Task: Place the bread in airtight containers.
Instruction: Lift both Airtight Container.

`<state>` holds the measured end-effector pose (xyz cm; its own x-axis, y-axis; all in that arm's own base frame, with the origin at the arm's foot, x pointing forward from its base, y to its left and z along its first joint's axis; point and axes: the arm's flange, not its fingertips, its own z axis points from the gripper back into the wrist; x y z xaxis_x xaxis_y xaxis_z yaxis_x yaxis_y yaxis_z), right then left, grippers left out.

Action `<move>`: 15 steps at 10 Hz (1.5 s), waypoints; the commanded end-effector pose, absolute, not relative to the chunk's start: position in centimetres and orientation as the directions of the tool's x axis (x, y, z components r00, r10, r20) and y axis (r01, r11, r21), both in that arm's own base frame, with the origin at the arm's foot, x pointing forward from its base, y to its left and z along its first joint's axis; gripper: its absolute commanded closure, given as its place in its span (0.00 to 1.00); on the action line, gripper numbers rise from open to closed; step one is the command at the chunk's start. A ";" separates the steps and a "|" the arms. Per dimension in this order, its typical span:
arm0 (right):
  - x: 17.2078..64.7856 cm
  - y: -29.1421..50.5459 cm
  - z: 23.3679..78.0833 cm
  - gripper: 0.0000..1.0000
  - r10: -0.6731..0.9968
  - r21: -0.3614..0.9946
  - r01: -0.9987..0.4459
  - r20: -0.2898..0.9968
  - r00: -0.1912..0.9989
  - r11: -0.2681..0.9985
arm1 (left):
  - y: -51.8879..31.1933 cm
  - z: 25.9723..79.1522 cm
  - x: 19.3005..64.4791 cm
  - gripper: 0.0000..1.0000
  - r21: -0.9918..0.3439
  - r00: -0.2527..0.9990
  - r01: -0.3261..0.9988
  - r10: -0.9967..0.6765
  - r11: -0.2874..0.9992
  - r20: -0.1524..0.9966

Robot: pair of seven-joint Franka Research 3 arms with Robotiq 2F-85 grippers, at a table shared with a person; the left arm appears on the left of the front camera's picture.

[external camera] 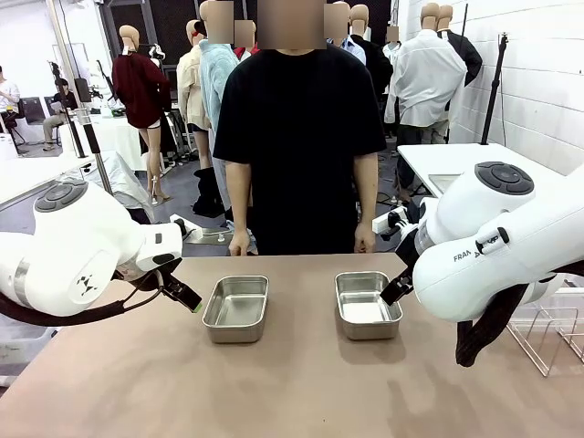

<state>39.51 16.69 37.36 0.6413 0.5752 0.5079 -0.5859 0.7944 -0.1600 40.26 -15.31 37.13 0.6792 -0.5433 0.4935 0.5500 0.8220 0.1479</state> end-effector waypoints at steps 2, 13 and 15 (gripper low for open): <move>39.3 16.1 38.6 0.00 0.567 -0.163 -0.577 0.517 0.641 0.800 | -15.4 38.8 40.1 0.00 0.178 0.650 0.545 -0.547 0.819 0.528; 31.3 3.2 52.1 0.00 0.322 -0.029 -0.510 0.806 0.497 0.860 | -8.4 55.4 37.2 0.00 0.026 0.566 0.651 -0.508 0.759 0.650; 31.0 3.2 51.9 0.00 0.315 -0.012 -0.532 0.818 0.481 0.846 | -8.1 54.2 37.1 0.00 0.027 0.591 0.652 -0.531 0.758 0.607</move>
<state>34.09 3.23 57.04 0.5008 0.3086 0.8087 -0.4888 0.8719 -0.0300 36.92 -8.62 54.69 0.5890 -0.5134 0.6241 0.6383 0.7692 0.0304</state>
